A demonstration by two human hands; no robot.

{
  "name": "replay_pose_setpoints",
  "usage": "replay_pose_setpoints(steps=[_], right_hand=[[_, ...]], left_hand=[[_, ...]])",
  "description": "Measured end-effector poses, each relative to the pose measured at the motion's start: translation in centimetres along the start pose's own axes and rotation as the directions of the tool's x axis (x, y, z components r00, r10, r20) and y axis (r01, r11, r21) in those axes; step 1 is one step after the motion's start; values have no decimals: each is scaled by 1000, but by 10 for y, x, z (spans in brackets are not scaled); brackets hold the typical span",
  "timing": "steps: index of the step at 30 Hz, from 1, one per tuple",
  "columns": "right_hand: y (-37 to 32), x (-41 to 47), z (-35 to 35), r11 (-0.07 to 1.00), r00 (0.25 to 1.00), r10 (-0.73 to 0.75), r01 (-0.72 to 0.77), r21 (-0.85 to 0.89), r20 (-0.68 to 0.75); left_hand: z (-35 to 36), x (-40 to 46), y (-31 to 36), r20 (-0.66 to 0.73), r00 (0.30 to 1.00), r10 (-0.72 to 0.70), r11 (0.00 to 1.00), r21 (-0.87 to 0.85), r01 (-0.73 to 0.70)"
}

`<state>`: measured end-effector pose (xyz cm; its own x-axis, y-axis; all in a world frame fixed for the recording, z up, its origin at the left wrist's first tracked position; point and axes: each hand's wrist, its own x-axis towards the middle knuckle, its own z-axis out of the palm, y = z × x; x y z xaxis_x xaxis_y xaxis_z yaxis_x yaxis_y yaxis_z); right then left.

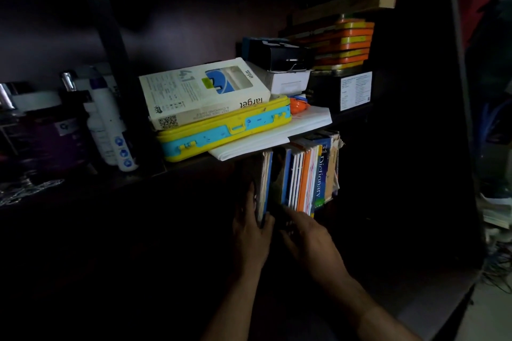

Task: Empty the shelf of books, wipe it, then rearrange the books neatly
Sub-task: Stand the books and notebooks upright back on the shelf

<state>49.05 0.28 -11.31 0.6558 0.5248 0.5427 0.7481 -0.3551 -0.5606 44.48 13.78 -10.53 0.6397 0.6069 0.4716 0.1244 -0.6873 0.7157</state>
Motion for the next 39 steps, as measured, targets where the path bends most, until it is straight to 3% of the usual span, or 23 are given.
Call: replay_pose_setpoints(steps=[4, 12, 27, 32, 37, 39], right_hand=[[-3, 2, 1, 997, 991, -28, 38, -74, 130], [-1, 2, 1, 999, 990, -24, 27, -19, 136], [-2, 0, -3, 996, 994, 10, -19, 83, 107], [-14, -13, -20, 988, 997, 44, -53, 142, 70], [-28, -67, -64, 952, 988, 154, -148, 268, 2], [-33, -97, -95, 953, 986, 166, -156, 260, -20]], left_hand=[[0, -1, -1, -7, 997, 71, 997, 3, -71], [9, 1, -7, -57, 997, 60, 998, 40, -57], [11, 4, 2, -11, 998, 58, 998, 8, -58], [-6, -20, 22, -126, 991, 37, 999, 44, -31], [-14, -80, 61, 50, 995, 89, 995, 49, -91], [-11, -109, 86, 176, 982, 73, 995, -79, -60]])
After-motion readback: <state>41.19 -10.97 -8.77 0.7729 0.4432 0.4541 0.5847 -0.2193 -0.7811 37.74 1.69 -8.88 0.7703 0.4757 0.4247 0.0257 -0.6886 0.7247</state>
